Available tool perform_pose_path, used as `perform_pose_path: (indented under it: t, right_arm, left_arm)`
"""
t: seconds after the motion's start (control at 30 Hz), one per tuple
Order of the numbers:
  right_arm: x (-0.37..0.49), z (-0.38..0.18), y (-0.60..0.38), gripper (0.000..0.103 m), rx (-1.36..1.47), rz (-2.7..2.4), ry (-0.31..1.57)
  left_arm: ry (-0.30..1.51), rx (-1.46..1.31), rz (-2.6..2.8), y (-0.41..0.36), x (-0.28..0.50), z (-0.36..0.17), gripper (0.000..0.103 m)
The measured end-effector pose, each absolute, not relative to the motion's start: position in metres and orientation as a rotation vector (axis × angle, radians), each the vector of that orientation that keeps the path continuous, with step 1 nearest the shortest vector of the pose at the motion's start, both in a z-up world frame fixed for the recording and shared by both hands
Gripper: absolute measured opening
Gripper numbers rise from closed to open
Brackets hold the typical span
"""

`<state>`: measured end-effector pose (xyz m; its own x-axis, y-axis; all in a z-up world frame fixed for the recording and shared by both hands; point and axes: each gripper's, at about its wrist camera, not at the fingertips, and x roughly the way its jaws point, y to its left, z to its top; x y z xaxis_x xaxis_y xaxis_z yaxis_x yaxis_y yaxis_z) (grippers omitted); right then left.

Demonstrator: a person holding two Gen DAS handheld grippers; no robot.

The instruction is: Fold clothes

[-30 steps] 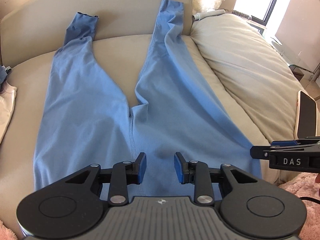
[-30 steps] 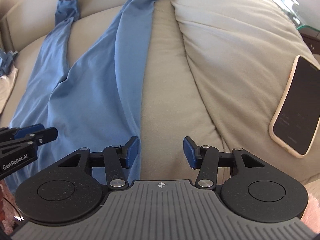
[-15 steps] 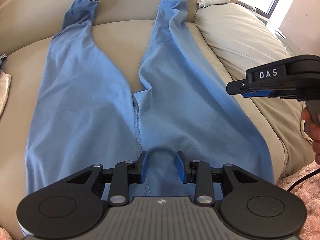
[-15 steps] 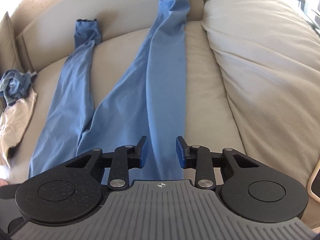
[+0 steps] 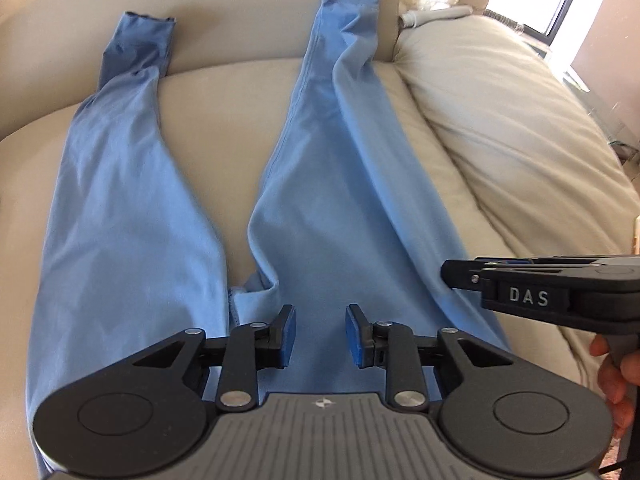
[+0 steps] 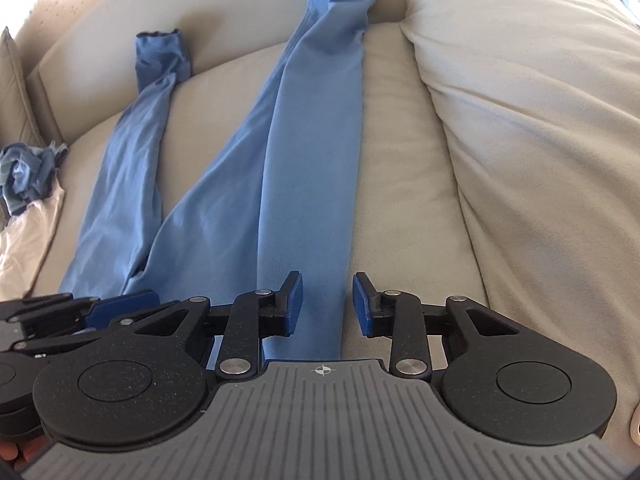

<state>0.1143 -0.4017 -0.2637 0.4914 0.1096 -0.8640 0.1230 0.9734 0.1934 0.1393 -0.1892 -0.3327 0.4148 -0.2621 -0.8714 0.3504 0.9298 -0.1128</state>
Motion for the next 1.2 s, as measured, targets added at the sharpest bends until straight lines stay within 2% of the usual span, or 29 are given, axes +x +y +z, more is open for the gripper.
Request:
perform_pose_path:
  t: [0.03, 0.1, 0.2, 0.33, 0.4, 0.7, 0.9, 1.0, 1.2]
  right_arm:
    - [0.114, -0.264, -0.402, 0.019, 0.211, -0.023, 1.060]
    - [0.113, -0.258, -0.413, 0.020, 0.181, -0.080, 1.035]
    - [0.099, -0.243, -0.457, 0.023, 0.297, -0.054, 0.934]
    - [0.064, -0.226, -0.518, 0.042, 0.327, 0.027, 0.698]
    - [0.049, -0.224, -0.549, 0.044, 0.354, 0.036, 0.602]
    - [0.047, -0.242, -0.629, 0.045, 0.504, -0.008, 0.423]
    - [0.064, -0.195, -0.639, 0.046, 0.292, -0.081, 0.372]
    - [0.068, -0.170, -0.629, 0.053, 0.256, -0.093, 0.372]
    - [0.091, -0.182, -0.548, 0.055, 0.297, 0.009, 0.591]
  left_arm:
    - [1.074, 0.077, -0.382, -0.186, 0.139, -0.333, 0.030]
    - [1.065, 0.086, -0.391, -0.184, 0.136, -0.333, 0.030]
    - [1.048, 0.107, -0.397, -0.183, 0.133, -0.334, 0.030]
    - [1.041, 0.098, -0.368, -0.186, 0.131, -0.334, 0.030]
    - [1.038, 0.099, -0.350, -0.189, 0.130, -0.333, 0.030]
    - [1.046, 0.096, -0.298, -0.195, 0.131, -0.331, 0.031]
    - [1.053, 0.080, -0.285, -0.195, 0.134, -0.330, 0.031]
    - [1.047, 0.075, -0.292, -0.193, 0.134, -0.327, 0.030]
    - [0.935, 0.093, -0.328, -0.193, 0.137, -0.307, 0.030]
